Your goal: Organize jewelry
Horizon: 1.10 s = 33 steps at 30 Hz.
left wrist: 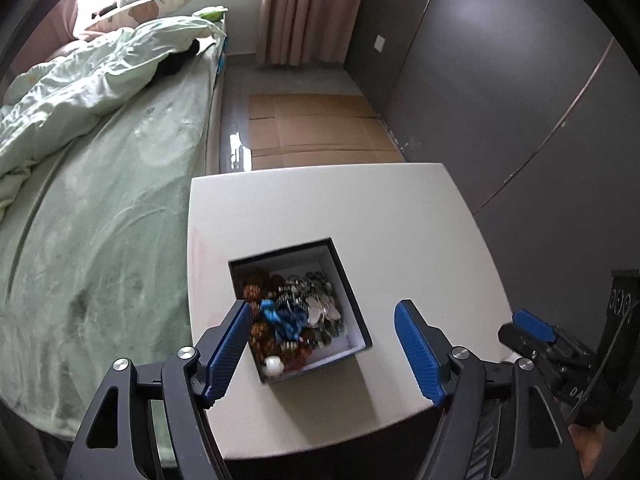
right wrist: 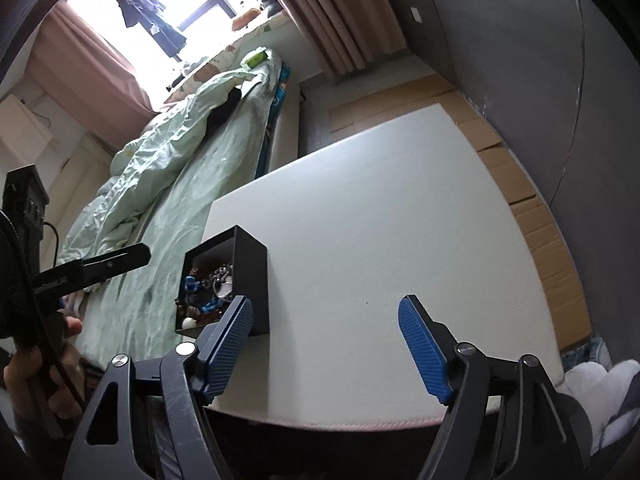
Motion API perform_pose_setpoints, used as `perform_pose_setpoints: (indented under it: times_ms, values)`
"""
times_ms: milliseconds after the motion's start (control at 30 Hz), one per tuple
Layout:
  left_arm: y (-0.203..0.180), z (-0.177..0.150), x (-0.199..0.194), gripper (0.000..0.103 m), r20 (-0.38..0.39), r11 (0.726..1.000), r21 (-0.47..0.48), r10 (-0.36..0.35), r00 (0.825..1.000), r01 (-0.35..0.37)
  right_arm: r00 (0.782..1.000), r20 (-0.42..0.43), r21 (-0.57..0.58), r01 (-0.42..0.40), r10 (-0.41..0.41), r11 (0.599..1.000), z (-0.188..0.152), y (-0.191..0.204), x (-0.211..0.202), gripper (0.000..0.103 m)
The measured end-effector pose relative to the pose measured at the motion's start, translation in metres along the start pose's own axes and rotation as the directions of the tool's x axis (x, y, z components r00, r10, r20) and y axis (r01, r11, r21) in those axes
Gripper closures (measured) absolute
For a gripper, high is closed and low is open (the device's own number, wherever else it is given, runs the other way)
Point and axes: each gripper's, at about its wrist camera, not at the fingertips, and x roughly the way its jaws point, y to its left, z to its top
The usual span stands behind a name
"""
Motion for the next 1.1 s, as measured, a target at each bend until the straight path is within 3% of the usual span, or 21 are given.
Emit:
perform_pose_setpoints:
  times_ms: [133,200,233,333,533,733,1100]
  values:
    - [0.003,-0.019,-0.023,0.029,0.048,1.000,-0.004,-0.005,0.999,0.006,1.000,0.026,-0.029,0.008,-0.007,1.000,-0.003,0.014,-0.020,0.024]
    - [0.007,-0.030,-0.036,0.029,0.075,1.000,-0.023,-0.009,0.997,0.011,0.999,0.045,-0.042,0.008,-0.006,0.999,-0.005,0.020,-0.031,0.006]
    - [0.008,-0.034,-0.041,0.028,0.087,0.999,-0.030,-0.012,0.996,0.015,0.998,0.056,-0.048,0.005,-0.002,0.999,-0.007,0.024,-0.037,0.004]
    - [0.009,-0.051,-0.064,0.017,0.140,0.999,-0.040,-0.013,0.990,0.018,0.997,0.077,-0.060,0.016,-0.011,0.998,-0.013,0.035,-0.052,0.001]
    - [0.000,-0.090,-0.114,0.005,0.259,1.000,-0.014,-0.007,0.966,0.011,0.991,0.132,-0.095,0.011,0.002,0.995,-0.034,0.055,-0.084,0.000]
    - [-0.004,-0.126,-0.151,0.003,0.361,1.000,-0.029,0.010,0.933,0.000,0.988,0.156,-0.152,0.029,-0.005,0.988,-0.064,0.073,-0.105,0.000]
    - [-0.003,-0.182,-0.190,0.001,0.420,0.998,-0.056,0.051,0.906,-0.030,0.981,0.190,-0.192,0.077,-0.040,0.978,-0.109,0.077,-0.137,0.000]
